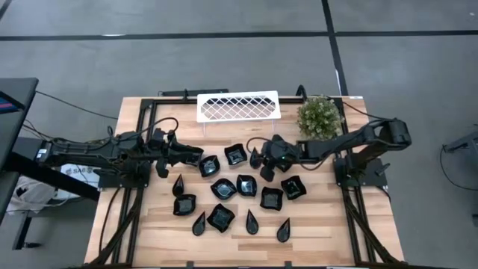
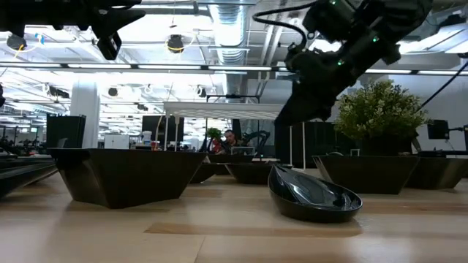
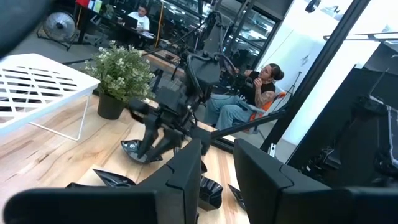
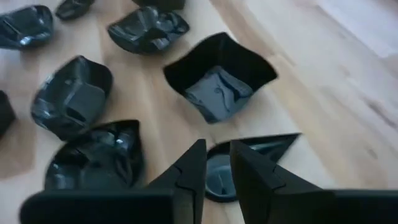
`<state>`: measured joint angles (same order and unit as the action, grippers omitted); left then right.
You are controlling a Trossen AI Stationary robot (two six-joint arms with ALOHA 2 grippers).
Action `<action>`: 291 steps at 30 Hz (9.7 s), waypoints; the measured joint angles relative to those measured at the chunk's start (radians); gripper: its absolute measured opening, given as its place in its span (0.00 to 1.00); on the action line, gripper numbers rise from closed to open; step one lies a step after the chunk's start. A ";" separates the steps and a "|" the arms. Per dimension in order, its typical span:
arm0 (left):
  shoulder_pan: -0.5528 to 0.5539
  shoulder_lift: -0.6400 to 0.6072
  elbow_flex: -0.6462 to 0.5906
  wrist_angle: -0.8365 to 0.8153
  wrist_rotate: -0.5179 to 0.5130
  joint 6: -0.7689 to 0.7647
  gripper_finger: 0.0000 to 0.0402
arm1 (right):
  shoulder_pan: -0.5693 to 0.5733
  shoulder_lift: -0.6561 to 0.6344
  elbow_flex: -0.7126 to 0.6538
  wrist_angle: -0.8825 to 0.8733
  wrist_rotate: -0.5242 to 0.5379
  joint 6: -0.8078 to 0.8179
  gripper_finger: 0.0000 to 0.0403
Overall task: Pick & Place Mini shaped plates
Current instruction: Put the black drop shaped plate on the shelf, then stack the black drop shaped plate on top of the black drop shaped plate on the shelf
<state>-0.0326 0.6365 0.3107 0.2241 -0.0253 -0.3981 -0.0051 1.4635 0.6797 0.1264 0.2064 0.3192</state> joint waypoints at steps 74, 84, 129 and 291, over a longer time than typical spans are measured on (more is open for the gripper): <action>0.000 0.000 0.000 0.002 0.000 -0.003 0.24 | -0.067 0.193 0.027 -0.014 -0.023 0.090 0.29; 0.000 0.000 0.000 0.002 0.000 -0.003 0.24 | -0.068 0.193 0.027 -0.025 -0.023 0.090 0.29; 0.000 0.000 0.000 0.000 0.004 -0.003 0.24 | -0.091 0.182 0.119 -0.240 0.003 0.115 0.00; -0.231 0.001 0.000 -0.003 0.033 -0.079 0.24 | 0.837 0.060 0.346 -0.784 0.044 1.616 0.01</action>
<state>-0.2638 0.6372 0.3111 0.2214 0.0082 -0.4767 0.8320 1.5238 1.0256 -0.6581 0.2502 1.9354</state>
